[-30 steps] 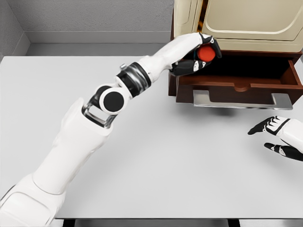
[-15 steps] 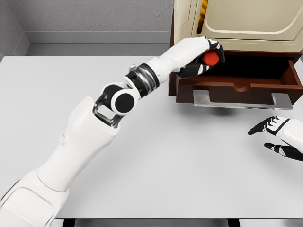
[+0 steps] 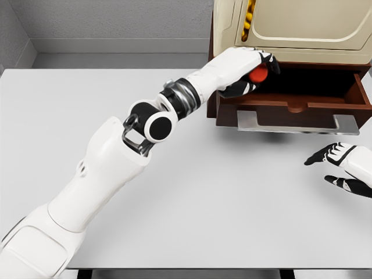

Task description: Put the switch into the drawer with left arm, and close the drawer with right arm

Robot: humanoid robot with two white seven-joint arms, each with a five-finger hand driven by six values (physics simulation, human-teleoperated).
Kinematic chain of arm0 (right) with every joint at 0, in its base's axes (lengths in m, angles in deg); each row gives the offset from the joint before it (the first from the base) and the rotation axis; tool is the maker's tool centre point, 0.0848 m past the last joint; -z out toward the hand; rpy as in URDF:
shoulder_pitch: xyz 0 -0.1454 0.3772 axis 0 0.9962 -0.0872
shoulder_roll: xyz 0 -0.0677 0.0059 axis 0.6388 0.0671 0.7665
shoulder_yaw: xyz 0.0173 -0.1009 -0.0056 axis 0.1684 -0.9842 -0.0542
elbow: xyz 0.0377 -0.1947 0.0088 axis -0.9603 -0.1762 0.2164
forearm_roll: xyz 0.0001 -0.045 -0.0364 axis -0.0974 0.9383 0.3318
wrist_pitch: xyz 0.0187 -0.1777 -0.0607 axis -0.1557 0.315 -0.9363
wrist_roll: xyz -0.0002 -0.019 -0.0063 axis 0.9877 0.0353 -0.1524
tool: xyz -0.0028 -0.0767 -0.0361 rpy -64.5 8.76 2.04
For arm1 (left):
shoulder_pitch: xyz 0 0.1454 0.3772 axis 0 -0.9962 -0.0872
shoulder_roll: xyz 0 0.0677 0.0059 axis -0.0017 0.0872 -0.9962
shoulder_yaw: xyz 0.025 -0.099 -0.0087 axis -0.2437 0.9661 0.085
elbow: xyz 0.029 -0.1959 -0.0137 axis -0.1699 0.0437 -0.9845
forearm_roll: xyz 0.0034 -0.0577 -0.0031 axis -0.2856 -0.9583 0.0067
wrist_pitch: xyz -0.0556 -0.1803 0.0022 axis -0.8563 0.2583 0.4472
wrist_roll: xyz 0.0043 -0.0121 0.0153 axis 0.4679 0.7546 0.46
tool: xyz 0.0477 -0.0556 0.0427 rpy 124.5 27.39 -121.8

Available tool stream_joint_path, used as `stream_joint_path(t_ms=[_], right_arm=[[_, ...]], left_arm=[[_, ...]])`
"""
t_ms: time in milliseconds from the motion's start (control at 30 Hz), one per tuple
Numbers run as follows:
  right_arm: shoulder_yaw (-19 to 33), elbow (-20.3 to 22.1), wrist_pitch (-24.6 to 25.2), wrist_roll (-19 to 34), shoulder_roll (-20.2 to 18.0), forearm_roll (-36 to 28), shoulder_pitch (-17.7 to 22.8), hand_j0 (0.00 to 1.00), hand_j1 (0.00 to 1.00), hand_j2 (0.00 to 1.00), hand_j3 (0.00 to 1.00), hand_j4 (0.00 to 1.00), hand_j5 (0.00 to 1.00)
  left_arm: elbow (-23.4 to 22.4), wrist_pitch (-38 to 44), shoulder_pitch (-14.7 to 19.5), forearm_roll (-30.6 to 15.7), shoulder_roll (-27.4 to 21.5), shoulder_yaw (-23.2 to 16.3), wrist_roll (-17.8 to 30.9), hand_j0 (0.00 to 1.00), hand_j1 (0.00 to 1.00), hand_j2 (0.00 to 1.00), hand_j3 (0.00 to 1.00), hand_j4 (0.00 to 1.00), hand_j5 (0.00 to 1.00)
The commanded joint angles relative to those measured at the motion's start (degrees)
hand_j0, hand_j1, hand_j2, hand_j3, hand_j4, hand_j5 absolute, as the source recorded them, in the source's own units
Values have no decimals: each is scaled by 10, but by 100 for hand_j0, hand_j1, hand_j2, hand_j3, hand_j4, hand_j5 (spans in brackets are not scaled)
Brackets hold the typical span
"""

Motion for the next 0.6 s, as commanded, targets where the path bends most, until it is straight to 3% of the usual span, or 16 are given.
stream_joint_path(t_ms=[0,300,533,567], right_arm=[[0,0,0,0,-1,-4,0,69,69,69,69,69,69],[0,0,0,0,-1,-4,0,69,69,69,69,69,69],[1,0,0,0,-2,-4,0,69,69,69,69,69,69],[1,0,0,0,-2,-4,0,69,69,69,69,69,69]], left_arm=[[0,-1,0,5,0,-2,0,75,75,75,75,75,75],[4,-1,2,44,16,-15,0,80,80,80,80,80,80],[13,-1,3,49,14,-12,0,81,81,81,81,81,81],[17,-1,3,49,14,-11,0,85,85,85,85,85,85]])
